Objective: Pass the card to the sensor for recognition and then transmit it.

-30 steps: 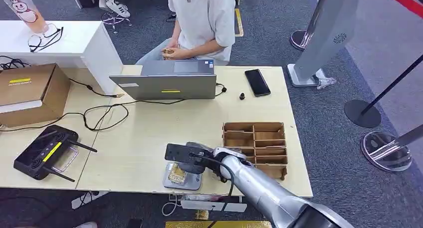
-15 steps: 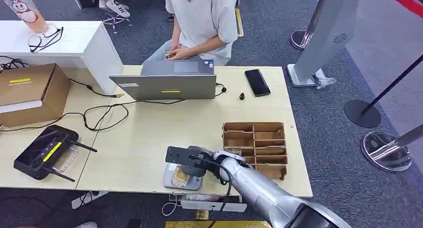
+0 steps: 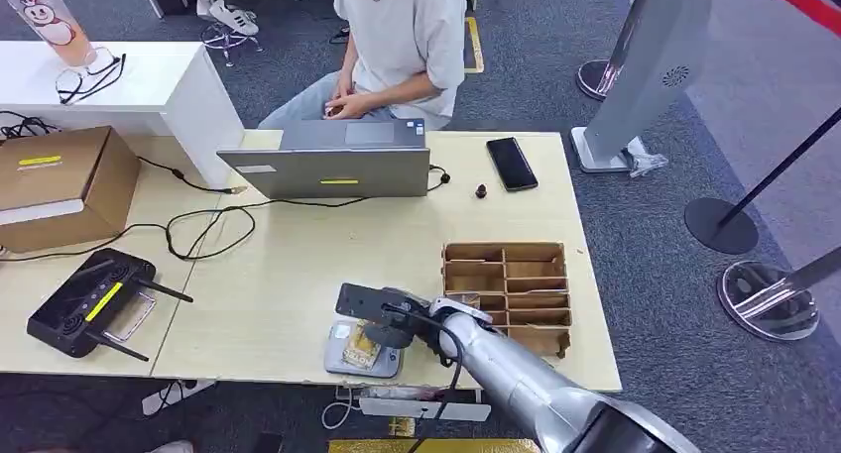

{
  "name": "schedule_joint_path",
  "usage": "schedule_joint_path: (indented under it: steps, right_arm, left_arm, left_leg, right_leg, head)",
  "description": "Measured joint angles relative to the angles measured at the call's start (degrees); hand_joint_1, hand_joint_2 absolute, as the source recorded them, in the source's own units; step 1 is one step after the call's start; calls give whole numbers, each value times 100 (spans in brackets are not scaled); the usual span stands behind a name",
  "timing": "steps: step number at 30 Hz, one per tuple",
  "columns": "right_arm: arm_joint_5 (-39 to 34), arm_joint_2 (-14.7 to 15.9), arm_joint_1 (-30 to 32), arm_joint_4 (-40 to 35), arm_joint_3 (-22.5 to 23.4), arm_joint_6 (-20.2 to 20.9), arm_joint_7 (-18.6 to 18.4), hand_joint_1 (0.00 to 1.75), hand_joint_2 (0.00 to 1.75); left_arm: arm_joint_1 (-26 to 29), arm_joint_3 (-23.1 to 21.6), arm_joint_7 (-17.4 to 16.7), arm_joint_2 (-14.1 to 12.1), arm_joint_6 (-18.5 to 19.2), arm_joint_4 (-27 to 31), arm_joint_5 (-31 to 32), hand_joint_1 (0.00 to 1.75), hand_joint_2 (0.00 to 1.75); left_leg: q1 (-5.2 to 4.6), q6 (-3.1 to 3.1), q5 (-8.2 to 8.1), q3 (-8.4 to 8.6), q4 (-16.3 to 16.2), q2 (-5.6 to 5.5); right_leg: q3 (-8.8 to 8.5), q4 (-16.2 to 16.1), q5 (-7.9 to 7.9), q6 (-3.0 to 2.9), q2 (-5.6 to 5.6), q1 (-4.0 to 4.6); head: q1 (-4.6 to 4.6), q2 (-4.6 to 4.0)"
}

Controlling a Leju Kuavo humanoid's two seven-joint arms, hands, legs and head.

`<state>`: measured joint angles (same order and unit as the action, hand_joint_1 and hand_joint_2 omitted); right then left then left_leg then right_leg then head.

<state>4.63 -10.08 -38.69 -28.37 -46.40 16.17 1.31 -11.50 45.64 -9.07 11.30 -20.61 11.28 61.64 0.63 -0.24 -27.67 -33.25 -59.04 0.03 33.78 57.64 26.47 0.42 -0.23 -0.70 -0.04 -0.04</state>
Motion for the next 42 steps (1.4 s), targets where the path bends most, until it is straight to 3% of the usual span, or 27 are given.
schedule_joint_path:
  steps: [42]
  right_arm:
    - [24, -15, -2, 114, 118, -92, 72, 175, 175]
  left_arm:
    - [-1, -35, 0, 7, -22, 0, 22, 0, 0]
  left_leg:
    - [0, 0, 0, 0, 0, 0]
  right_leg:
    - [-1, 0, 0, 0, -1, 0]
  head:
    - [0, 0]
